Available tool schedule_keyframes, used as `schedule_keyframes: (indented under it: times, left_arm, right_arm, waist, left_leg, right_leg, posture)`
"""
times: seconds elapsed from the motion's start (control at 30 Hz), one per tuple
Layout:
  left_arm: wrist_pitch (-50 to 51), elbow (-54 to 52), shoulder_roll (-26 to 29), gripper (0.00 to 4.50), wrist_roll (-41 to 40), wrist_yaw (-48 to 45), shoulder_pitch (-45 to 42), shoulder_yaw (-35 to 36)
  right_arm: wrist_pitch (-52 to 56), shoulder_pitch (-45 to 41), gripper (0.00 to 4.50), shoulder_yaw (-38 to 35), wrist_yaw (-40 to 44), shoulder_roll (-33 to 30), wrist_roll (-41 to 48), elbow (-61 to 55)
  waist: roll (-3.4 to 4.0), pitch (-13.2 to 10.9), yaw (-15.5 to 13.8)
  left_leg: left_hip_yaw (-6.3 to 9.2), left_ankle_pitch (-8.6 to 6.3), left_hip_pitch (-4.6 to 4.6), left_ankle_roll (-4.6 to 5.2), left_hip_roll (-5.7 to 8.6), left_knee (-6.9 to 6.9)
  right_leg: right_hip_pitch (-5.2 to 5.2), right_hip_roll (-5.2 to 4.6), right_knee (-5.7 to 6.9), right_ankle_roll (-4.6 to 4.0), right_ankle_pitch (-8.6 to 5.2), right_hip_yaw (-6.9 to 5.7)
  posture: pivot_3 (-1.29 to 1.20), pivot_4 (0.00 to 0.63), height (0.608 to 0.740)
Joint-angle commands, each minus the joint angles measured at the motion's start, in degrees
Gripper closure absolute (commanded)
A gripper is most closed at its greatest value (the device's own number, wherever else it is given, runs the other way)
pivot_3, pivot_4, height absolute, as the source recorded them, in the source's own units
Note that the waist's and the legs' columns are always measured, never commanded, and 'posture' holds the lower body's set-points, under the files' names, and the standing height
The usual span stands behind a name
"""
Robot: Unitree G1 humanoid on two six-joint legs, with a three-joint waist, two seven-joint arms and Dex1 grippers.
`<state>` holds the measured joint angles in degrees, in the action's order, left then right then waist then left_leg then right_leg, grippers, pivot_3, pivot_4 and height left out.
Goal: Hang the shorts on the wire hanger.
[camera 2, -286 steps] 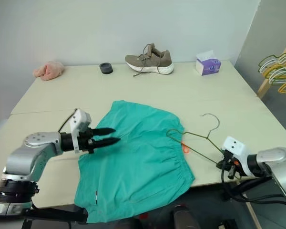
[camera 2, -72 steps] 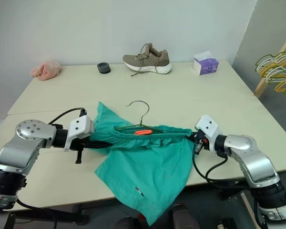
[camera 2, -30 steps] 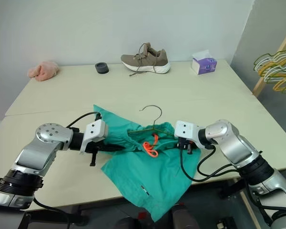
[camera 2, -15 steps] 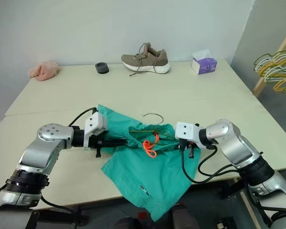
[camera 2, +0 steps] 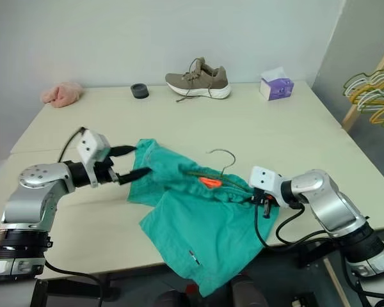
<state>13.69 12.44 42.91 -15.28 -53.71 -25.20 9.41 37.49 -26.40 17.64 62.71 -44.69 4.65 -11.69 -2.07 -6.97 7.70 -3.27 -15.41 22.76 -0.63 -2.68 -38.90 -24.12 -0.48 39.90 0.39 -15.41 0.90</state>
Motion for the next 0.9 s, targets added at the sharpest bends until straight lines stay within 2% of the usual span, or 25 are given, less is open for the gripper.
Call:
schedule_keyframes:
  times: [0.03, 0.17, 0.27, 0.4, 0.53, 0.67, 0.9]
  left_arm:
    - [-4.25, -0.29, -0.14, 0.07, 1.32, 3.88, 0.29, 2.32]
    - [-8.88, 0.54, -0.55, 0.07, 4.27, 4.5, 1.96, -0.44]
    - [-8.93, -0.52, -1.73, 0.07, 3.56, 1.81, 1.63, -3.07]
    - [-3.18, -4.35, -3.15, 0.07, -1.48, -5.47, -0.32, -6.55]
    - [4.06, -10.65, -5.15, 0.07, -6.26, -11.44, -1.74, -11.27]
    - [13.3, -16.66, -11.73, 0.07, -12.62, -13.71, -6.29, -16.66]
    - [17.81, -15.44, -23.71, 0.07, -14.58, -11.02, -14.21, -20.92]
  right_arm:
    - [4.04, 2.11, 4.5, -4.39, -1.18, -1.27, 2.62, -1.76]
    - [11.55, 5.86, 4.5, -9.7, -5.07, -0.3, 5.62, -4.22]
    - [17.72, 9.6, 4.5, -14.24, -8.5, 0.51, 8.11, -7.26]
    - [25.67, 16.67, 4.5, -22.61, -12.86, 1.12, 11.44, -12.87]
    - [34.23, 19.6, 4.5, -32.93, -18.38, 4.63, 14.64, -16.98]
    - [43.66, 23.97, 4.5, -45.26, -22.2, 7.44, 16.02, -22.0]
    - [54.94, 33.18, 4.5, -60.77, -26.57, 10.2, 14.6, -25.99]
  waist:
    - [0.0, 0.0, -0.32]
    - [-0.01, 0.0, -1.34]
    - [-0.04, 0.03, -2.15]
    - [-0.06, 0.02, -2.54]
    - [-0.06, 0.02, -2.04]
    - [0.02, -0.02, -0.68]
    - [0.31, -0.12, 3.78]
  left_leg:
    - [-0.01, 0.0, -0.01, 0.0, 0.0, 0.0]
    - [-0.08, 0.0, -0.04, 0.0, 0.09, -0.01]
    - [-0.07, 0.0, -0.04, 0.0, 0.13, -0.01]
    - [-0.09, 0.0, -0.03, -0.01, 0.2, -0.03]
    - [-0.11, 0.0, -0.01, -0.01, 0.22, -0.03]
    - [-0.11, 0.0, 0.0, 0.0, 0.25, -0.04]
    - [0.03, -0.01, 0.05, 0.01, 0.1, 0.07]
  right_leg:
    - [0.02, -0.06, 0.0, 0.0, 0.0, 0.0]
    - [0.05, -0.2, 0.0, 0.0, 0.01, 0.0]
    - [0.07, -0.27, 0.0, 0.0, 0.01, -0.04]
    - [0.09, -0.16, -0.01, 0.01, 0.0, -0.04]
    - [0.1, -0.12, -0.05, 0.05, -0.01, 0.0]
    - [0.11, -0.1, -0.06, 0.3, -0.14, 0.05]
    - [0.13, 0.2, -0.27, 0.34, -0.16, 0.07]
  posture:
    - [-0.14, 0.1, 0.74]
    - [-0.18, 0.108, 0.74]
    - [-0.2, 0.112, 0.74]
    - [-0.25, 0.122, 0.74]
    - [-0.32, 0.129, 0.74]
    - [-0.37, 0.136, 0.74]
    - [-0.44, 0.153, 0.74]
